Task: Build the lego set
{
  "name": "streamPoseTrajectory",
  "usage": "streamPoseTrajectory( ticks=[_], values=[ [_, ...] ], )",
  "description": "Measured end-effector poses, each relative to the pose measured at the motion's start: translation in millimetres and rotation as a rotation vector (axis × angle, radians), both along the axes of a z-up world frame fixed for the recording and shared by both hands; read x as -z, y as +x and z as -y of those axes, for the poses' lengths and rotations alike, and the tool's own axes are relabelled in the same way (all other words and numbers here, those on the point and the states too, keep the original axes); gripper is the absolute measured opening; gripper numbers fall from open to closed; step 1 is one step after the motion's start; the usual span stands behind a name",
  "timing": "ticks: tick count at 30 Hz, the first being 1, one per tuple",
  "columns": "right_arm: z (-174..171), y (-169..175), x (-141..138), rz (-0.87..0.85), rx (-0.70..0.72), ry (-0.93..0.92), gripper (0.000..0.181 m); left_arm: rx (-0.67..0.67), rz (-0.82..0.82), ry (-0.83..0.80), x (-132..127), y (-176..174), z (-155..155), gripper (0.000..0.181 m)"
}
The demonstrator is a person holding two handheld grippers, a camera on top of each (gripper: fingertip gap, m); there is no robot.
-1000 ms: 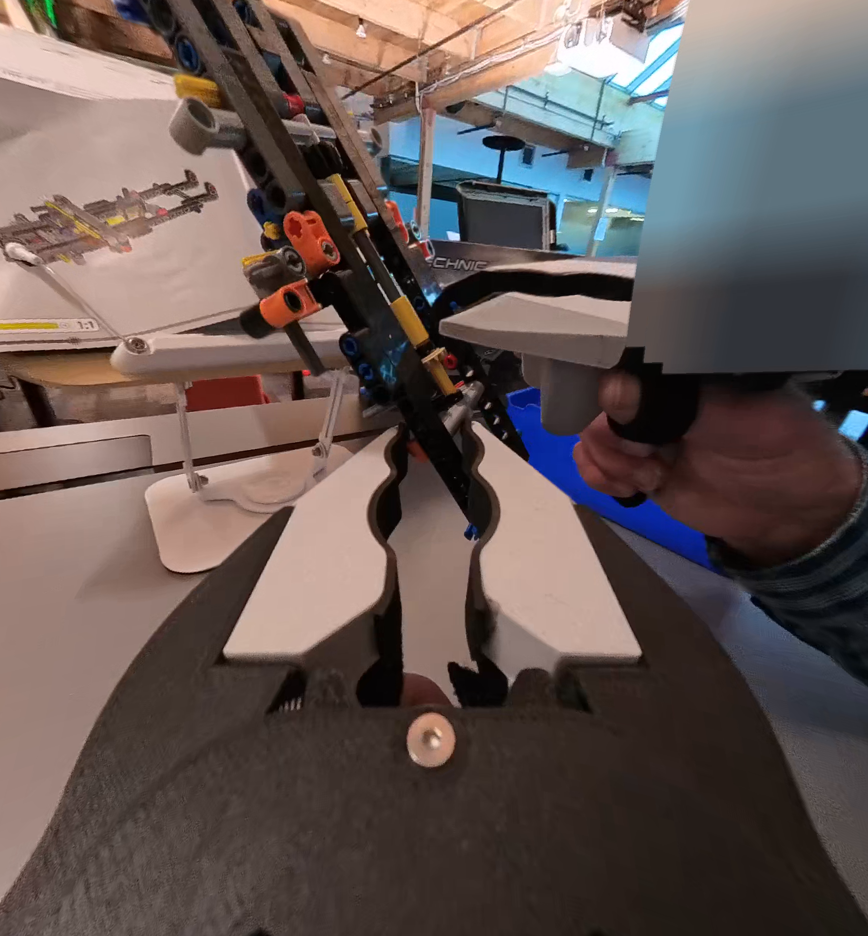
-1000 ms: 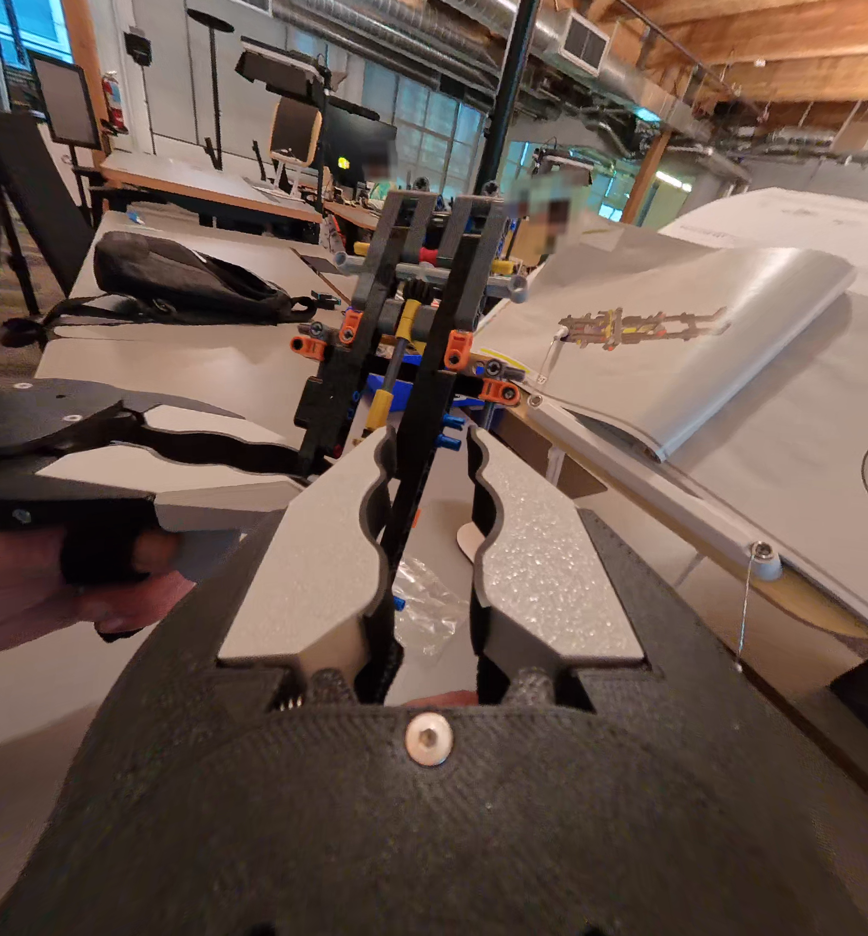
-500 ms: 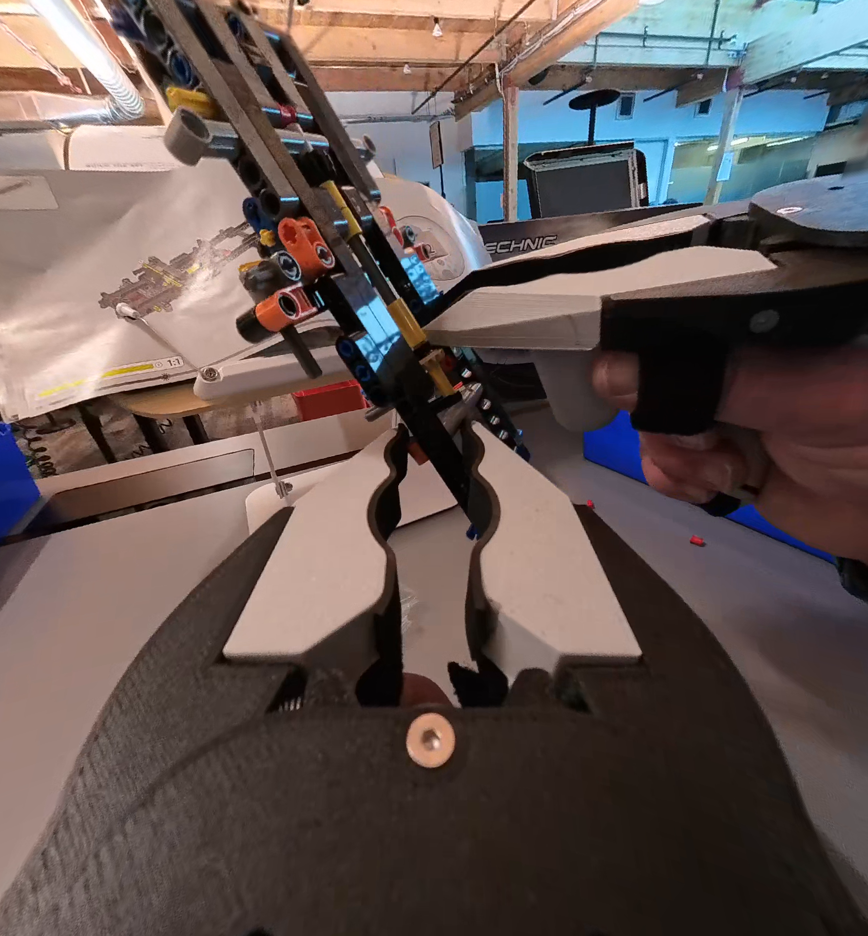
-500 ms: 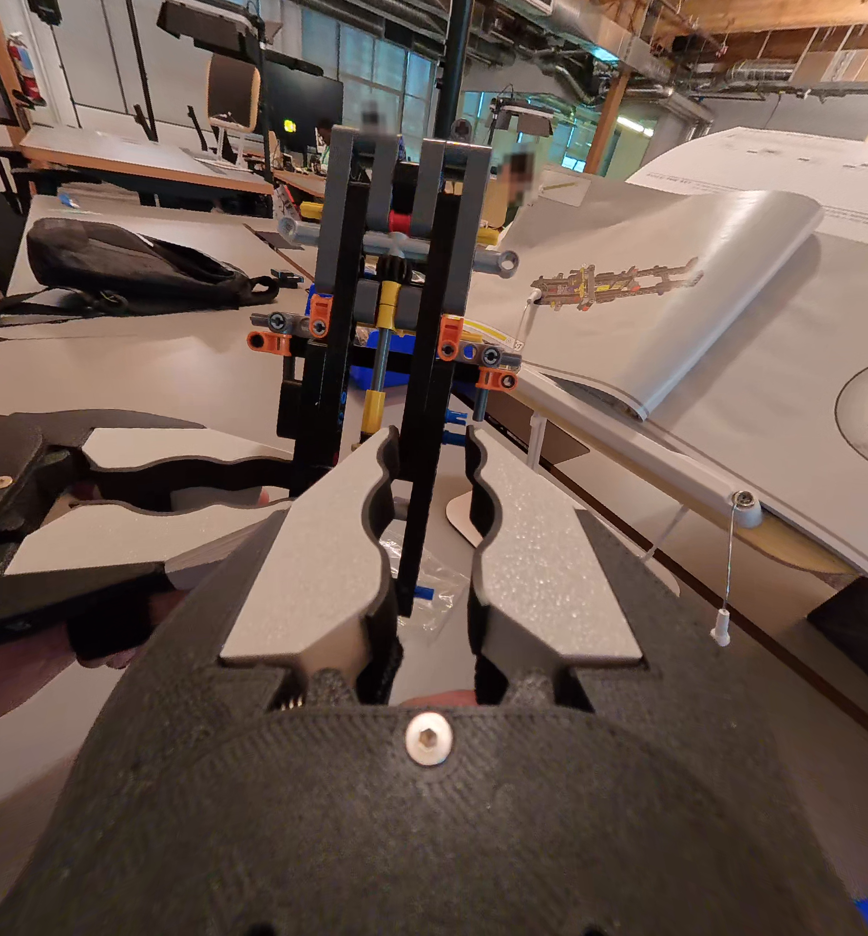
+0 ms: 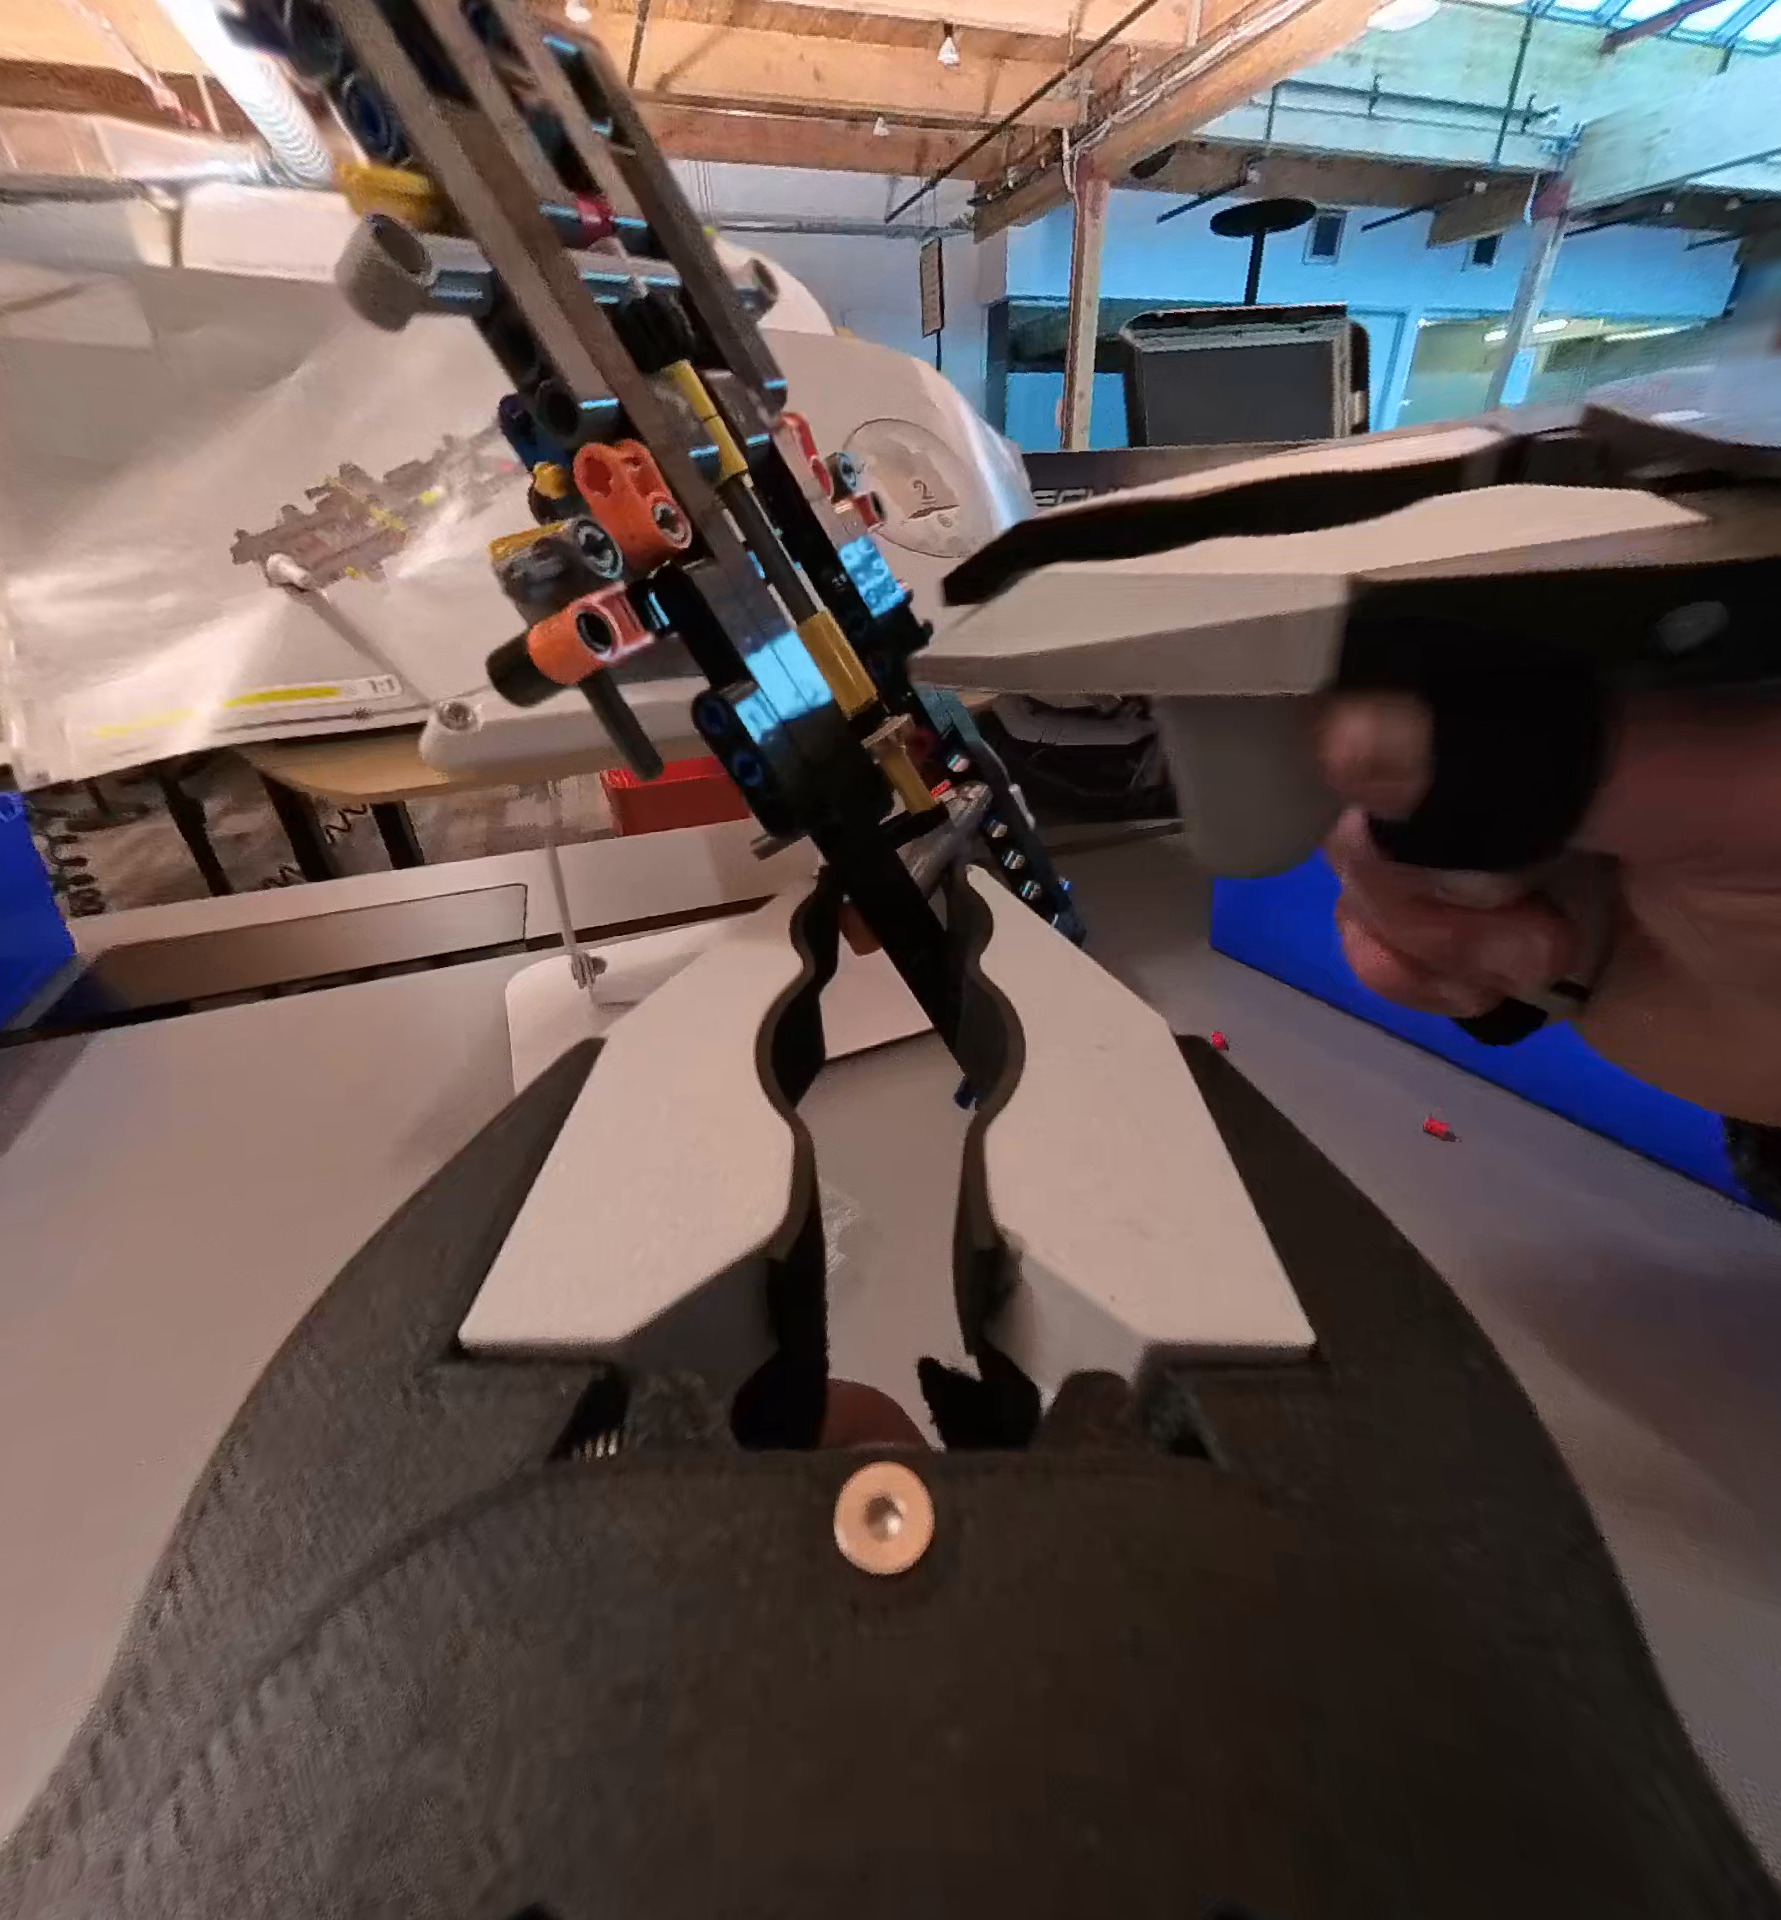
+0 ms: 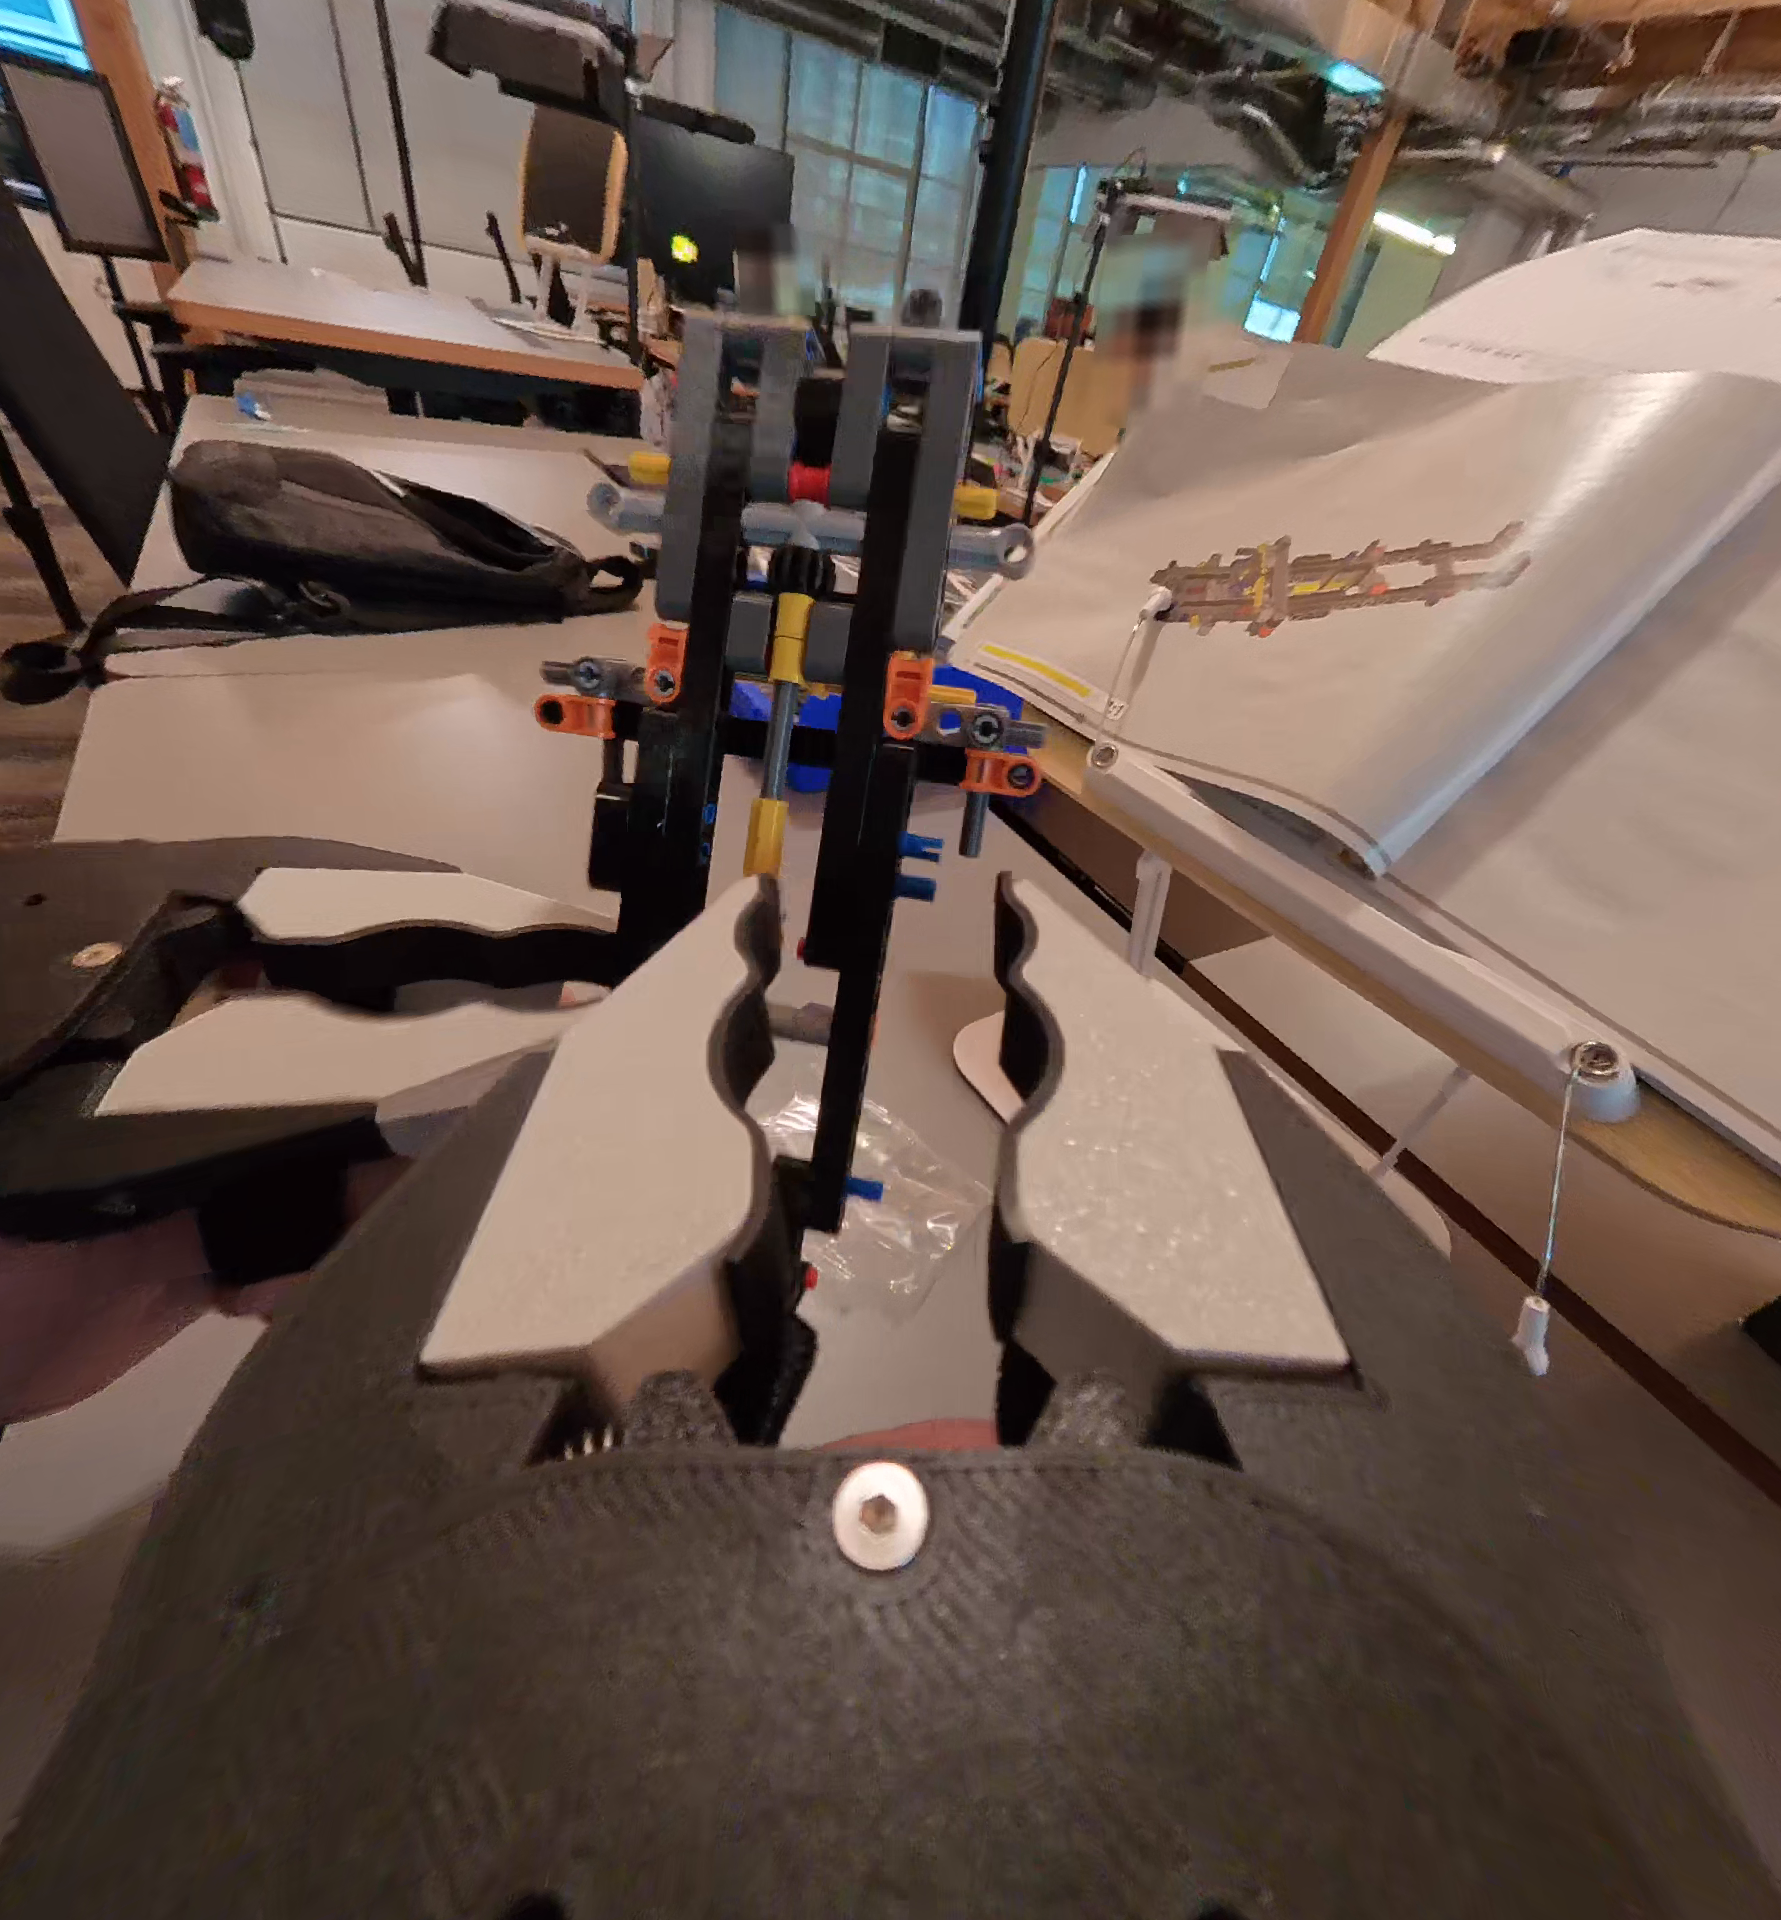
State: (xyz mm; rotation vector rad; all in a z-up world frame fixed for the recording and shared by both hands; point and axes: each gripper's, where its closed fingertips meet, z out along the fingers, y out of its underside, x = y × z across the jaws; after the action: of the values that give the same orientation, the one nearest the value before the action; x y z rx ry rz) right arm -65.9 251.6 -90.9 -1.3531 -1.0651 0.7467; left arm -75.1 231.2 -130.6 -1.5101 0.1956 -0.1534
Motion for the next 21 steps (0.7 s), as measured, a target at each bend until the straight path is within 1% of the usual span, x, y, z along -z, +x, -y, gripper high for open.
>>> streamPoseTrajectory(
  ticks=[2,4,6,8,11,13,16,21],
  values=[
    [4,7,3,0.015,-0.016,0.002,0.036,0.016,0.035,-0.023,4,-8,1,0.017],
    [9,13,21,0.103,-0.042,-0.013,0.033,0.055,0.087,-0.047,9,-16,4,0.017],
    [17,21,47,0.207,-0.078,-0.023,0.022,0.065,0.114,-0.085,18,-29,7,0.017],
    [35,28,85,0.35,-0.165,-0.089,0.014,0.072,0.089,-0.135,29,-38,12,0.017],
    [53,35,135,0.506,-0.222,-0.147,0.016,0.05,-0.013,-0.216,49,-49,17,0.017],
    [57,39,160,0.601,-0.221,-0.14,0.02,0.082,-0.001,-0.271,59,-48,19,0.017],
    [57,45,183,0.661,-0.209,-0.174,0.026,0.108,-0.001,-0.311,68,-49,20,0.017],
    [62,49,207,0.717,-0.215,-0.206,0.02,0.162,0.039,-0.349,78,-47,21,0.017]
  ],
)
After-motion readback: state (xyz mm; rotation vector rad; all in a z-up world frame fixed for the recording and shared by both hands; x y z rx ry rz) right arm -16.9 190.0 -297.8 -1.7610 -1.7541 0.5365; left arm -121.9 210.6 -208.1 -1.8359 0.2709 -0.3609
